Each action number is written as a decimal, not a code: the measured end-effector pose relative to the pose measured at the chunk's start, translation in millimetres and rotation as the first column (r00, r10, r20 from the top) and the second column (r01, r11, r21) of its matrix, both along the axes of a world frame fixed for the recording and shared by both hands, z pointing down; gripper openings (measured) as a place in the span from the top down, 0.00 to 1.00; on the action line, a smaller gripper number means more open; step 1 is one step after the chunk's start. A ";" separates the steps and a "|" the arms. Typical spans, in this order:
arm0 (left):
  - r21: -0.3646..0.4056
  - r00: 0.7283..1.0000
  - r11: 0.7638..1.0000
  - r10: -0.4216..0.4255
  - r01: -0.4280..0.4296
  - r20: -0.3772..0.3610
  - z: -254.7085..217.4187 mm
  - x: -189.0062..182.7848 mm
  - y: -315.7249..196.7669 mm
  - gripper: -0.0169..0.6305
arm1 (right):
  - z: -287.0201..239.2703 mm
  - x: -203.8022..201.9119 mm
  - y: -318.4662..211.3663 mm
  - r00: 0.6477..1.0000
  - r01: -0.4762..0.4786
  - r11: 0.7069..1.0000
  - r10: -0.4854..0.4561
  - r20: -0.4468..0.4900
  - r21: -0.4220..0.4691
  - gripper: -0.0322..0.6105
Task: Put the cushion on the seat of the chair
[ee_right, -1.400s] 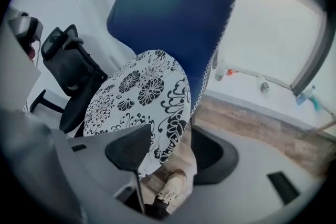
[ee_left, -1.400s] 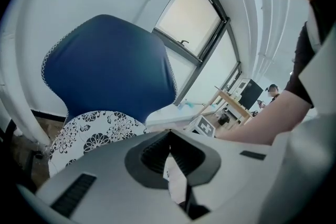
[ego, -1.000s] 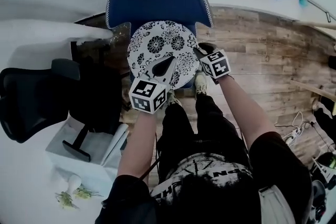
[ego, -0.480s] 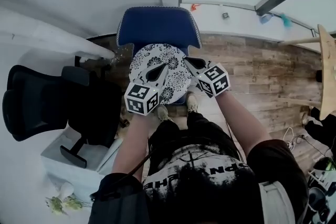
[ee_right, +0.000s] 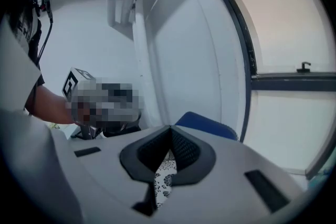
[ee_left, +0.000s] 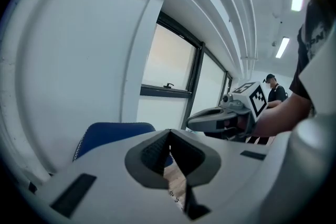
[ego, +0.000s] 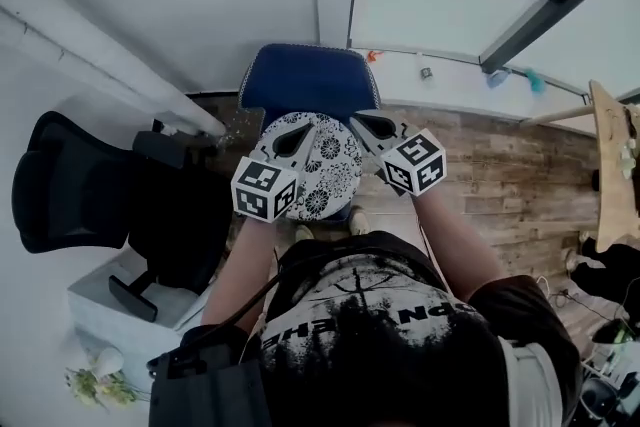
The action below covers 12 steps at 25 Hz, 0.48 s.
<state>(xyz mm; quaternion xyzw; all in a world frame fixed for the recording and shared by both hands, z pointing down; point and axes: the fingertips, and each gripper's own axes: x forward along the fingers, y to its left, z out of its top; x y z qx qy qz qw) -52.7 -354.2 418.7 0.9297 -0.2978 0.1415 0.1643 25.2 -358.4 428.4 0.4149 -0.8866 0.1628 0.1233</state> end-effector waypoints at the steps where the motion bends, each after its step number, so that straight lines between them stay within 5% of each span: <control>1: 0.013 1.000 1.000 0.003 -0.003 0.005 -4.4 -2.9 1.0 0.95 | -8.5 -2.7 -0.1 1.000 0.006 1.000 -0.006 0.007 0.020 0.92; 12: 0.088 0.999 0.995 -0.043 0.045 -0.026 -44.7 -13.7 -11.2 0.95 | -60.3 6.5 -3.2 0.999 0.032 0.992 -0.034 0.014 0.120 0.92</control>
